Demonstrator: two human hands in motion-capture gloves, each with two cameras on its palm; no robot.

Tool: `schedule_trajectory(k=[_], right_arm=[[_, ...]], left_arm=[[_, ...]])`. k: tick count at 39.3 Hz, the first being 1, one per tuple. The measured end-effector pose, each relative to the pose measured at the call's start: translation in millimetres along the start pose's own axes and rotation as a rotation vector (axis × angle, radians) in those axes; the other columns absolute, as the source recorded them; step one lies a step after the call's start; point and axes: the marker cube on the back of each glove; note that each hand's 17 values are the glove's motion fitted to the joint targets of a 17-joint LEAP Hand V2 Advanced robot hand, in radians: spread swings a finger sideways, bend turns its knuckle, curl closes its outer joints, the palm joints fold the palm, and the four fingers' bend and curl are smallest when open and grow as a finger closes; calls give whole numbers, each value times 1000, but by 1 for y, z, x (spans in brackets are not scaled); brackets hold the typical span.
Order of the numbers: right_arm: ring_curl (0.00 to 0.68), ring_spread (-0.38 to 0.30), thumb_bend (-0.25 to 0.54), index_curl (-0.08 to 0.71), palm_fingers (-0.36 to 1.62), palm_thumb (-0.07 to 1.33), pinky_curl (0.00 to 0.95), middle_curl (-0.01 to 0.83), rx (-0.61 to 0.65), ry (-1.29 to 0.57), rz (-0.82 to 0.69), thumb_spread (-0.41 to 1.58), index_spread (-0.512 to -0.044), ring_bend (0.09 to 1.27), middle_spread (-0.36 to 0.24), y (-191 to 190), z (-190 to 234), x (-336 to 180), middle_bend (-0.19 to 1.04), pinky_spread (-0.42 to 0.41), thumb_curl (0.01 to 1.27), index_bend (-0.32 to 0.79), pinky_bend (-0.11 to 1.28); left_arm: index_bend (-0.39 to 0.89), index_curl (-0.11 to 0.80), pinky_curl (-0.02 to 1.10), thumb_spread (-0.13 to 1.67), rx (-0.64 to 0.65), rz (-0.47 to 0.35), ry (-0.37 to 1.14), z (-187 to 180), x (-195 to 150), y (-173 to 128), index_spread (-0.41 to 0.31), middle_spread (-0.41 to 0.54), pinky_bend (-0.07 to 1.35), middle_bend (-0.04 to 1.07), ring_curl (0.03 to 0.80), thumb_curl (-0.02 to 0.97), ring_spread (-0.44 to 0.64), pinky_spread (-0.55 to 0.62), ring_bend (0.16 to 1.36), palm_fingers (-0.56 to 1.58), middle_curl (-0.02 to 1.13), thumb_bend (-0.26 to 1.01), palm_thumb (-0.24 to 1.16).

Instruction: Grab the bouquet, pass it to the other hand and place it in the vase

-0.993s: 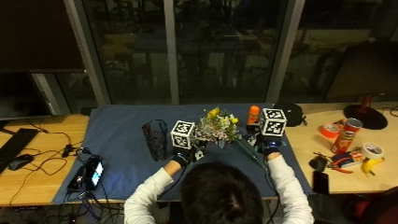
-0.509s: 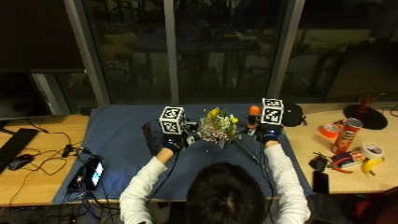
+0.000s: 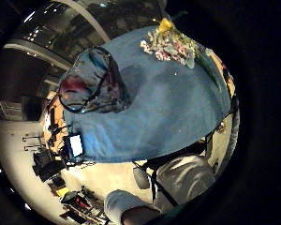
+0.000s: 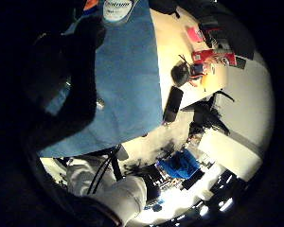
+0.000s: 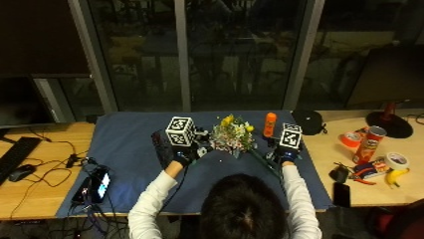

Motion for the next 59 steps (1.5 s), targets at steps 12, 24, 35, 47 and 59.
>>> schedule_trajectory(k=[12, 24, 35, 47, 59], right_arm=[[361, -76, 42, 149, 466, 635, 360, 378, 147, -142, -155, 1039, -165, 654, -9, -41, 66, -13, 214, 157, 383, 104, 722], [382, -111, 53, 162, 574, 806, 351, 426, 255, -108, 79, 1024, -159, 649, -40, -55, 87, -22, 302, 61, 450, 92, 659], [405, -168, 63, 281, 1146, 967, 336, 471, 201, -130, 31, 963, -210, 662, -116, -47, 90, -37, 355, -180, 495, 252, 520], [510, -200, 13, 373, 1514, 1000, 437, 582, 488, -404, -83, 979, -233, 869, -168, -48, 68, -35, 612, -247, 494, 242, 667], [552, -188, -8, 509, 1473, 871, 485, 653, 513, -974, -197, 1053, -223, 944, -162, 9, 14, -77, 800, -228, 417, 503, 709]], left_arm=[[102, 226, 358, 1082, 4, 7, 35, 7, -5, 6, 79, 270, 506, 189, 301, 281, 293, 272, 629, 169, 304, -7, 177], [72, 171, 375, 1122, 2, 1, 59, 11, -13, 10, 86, 293, 582, 210, 310, 285, 304, 271, 677, 93, 332, -14, 223], [91, 155, 375, 1140, -26, -7, 33, 13, -16, 17, 87, 310, 611, 215, 312, 286, 312, 269, 702, 74, 343, -16, 246], [114, 160, 369, 1153, -91, -13, 49, 19, -20, 19, 82, 315, 621, 216, 306, 283, 319, 268, 702, 74, 352, -18, 252], [144, 201, 353, 1162, -68, 44, 385, 28, 15, -9, 84, 301, 583, 187, 293, 281, 304, 251, 676, 139, 350, -15, 263]])
